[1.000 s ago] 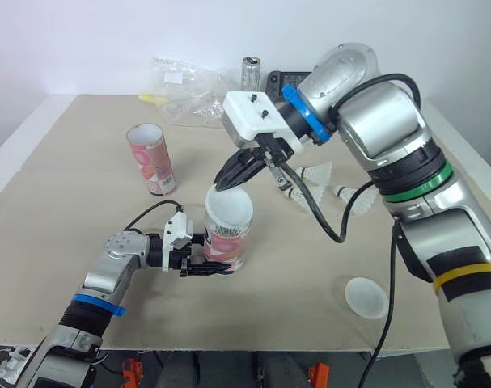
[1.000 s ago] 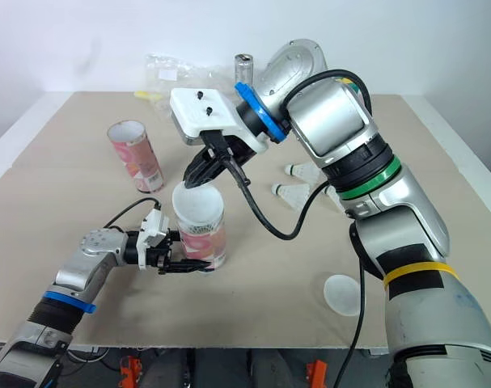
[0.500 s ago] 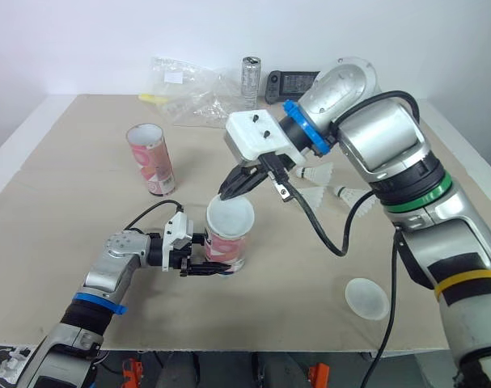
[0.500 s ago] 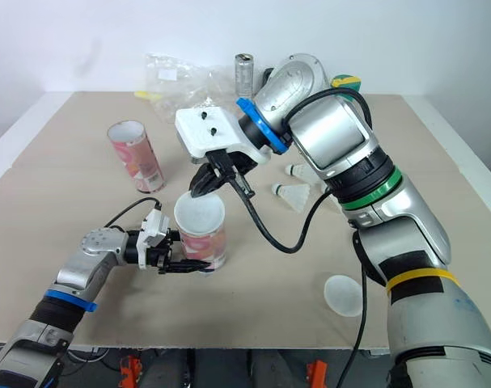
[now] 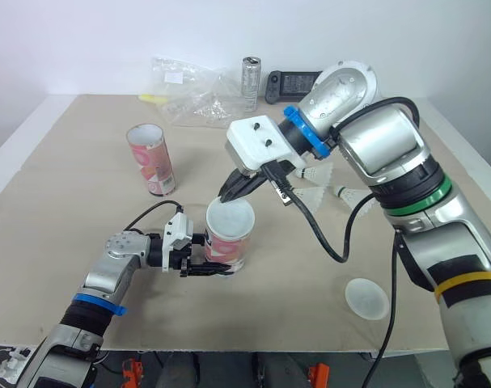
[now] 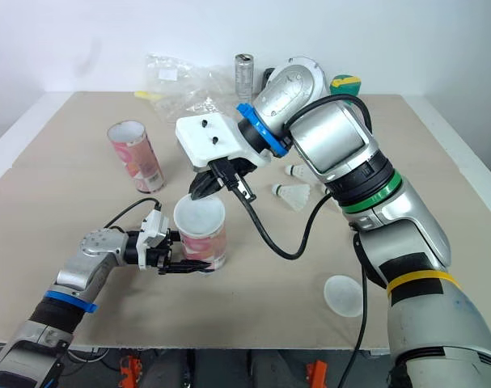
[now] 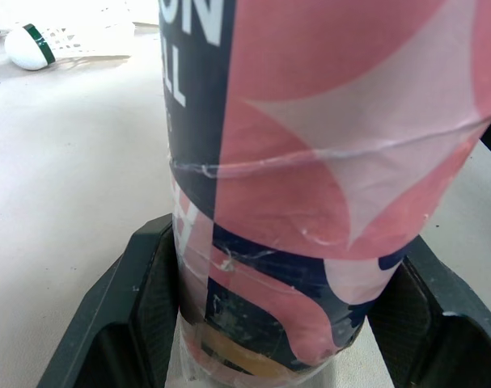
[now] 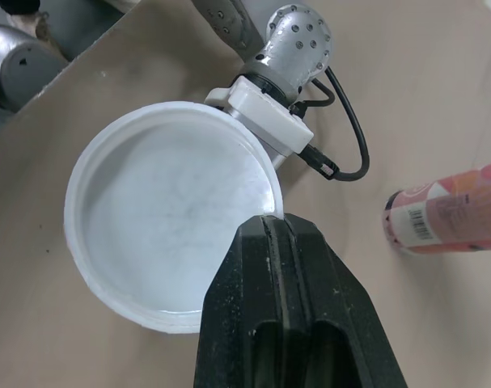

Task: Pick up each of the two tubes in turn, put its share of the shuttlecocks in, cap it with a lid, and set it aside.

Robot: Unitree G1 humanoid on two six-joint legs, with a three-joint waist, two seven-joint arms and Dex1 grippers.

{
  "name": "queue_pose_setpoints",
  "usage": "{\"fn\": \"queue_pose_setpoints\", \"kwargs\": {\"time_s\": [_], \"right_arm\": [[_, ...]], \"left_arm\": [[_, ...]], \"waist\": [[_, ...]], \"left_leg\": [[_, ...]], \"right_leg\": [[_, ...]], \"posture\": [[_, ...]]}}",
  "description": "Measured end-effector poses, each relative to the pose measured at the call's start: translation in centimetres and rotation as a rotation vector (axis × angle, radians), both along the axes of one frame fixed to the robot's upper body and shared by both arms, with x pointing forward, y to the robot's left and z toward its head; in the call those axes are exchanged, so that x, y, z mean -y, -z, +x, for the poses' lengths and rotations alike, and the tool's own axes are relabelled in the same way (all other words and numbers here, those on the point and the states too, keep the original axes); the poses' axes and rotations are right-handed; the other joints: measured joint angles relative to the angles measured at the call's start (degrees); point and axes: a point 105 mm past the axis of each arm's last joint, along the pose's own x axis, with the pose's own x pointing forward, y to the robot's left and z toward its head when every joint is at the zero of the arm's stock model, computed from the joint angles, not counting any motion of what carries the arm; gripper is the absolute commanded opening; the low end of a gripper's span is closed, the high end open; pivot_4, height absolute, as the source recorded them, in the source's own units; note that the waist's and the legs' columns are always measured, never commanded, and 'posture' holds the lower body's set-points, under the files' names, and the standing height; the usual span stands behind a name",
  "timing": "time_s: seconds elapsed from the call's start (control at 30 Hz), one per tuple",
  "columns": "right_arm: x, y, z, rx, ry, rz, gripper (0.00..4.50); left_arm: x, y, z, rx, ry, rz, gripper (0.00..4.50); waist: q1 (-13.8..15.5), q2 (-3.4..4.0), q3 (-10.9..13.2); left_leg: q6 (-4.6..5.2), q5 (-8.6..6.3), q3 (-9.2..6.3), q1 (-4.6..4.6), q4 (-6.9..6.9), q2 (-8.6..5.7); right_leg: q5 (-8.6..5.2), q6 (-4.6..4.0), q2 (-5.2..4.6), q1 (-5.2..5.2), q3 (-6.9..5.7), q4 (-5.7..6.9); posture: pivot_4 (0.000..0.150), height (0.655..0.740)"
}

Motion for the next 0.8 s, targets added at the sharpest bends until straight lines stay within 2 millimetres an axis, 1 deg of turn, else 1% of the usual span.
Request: {"fn": "queue_pose_setpoints", "kwargs": {"time_s": [0.07,0.13,0.3,0.57,0.67,0.7,0.8], "right_arm": [[0.0,0.3,0.1,0.057,-0.027,-0.012,0.02],[-0.1,0.4,0.1,0.071,-0.039,-0.013,0.02],[-0.3,0.5,0.4,0.052,-0.032,-0.002,0.02],[0.2,0.1,0.0,0.044,-0.045,0.008,0.02],[0.3,0.3,-0.1,0.063,-0.053,-0.006,0.93],[0.3,1.0,0.0,0.071,-0.051,-0.027,1.52],[-0.1,1.3,0.2,0.101,-0.052,-0.029,2.79]], "left_arm": [[0.0,0.0,0.0,-0.002,-0.004,-0.002,2.81],[0.0,0.0,0.0,-0.004,-0.006,-0.003,2.81],[-0.1,0.1,0.0,-0.008,-0.015,-0.006,2.81],[-0.1,0.0,-0.1,-0.004,-0.015,-0.008,2.81],[-0.1,0.0,-0.1,-0.006,-0.016,-0.008,2.81],[-0.1,0.0,-0.1,-0.010,-0.019,-0.008,2.81],[-0.2,0.2,-0.1,-0.026,-0.025,-0.009,2.81]], "waist": [[0.01,0.00,0.00],[0.00,0.00,0.00],[0.01,0.00,0.00],[0.02,0.00,0.00],[0.03,0.00,-0.02],[0.03,-0.01,-0.03],[-0.01,0.10,-0.12]], "left_leg": [[0.00,0.00,0.01,0.00,0.00,0.00],[0.00,0.00,0.01,0.00,0.00,0.00],[0.00,0.00,0.00,0.02,0.00,0.01],[0.00,0.00,0.01,0.01,-0.02,0.01],[0.00,0.00,0.01,0.02,-0.04,0.00],[0.00,0.00,0.01,0.02,-0.04,0.01],[0.00,0.00,0.02,0.08,-0.07,0.01]], "right_leg": [[0.00,0.01,0.00,0.00,0.01,0.00],[0.00,0.01,0.00,0.00,0.01,0.00],[0.02,-0.03,0.00,0.01,0.01,0.00],[-0.03,0.00,-0.01,0.01,0.02,0.00],[-0.05,0.00,-0.01,0.01,0.02,-0.01],[-0.06,0.00,0.00,0.02,0.01,-0.01],[-0.05,-0.01,0.00,0.04,0.02,0.00]], "posture": [[0.150,0.7213],[0.150,0.7213],[0.150,0.7213],[0.150,0.7213],[0.150,0.7213],[0.150,0.7213],[0.150,0.7213]]}}
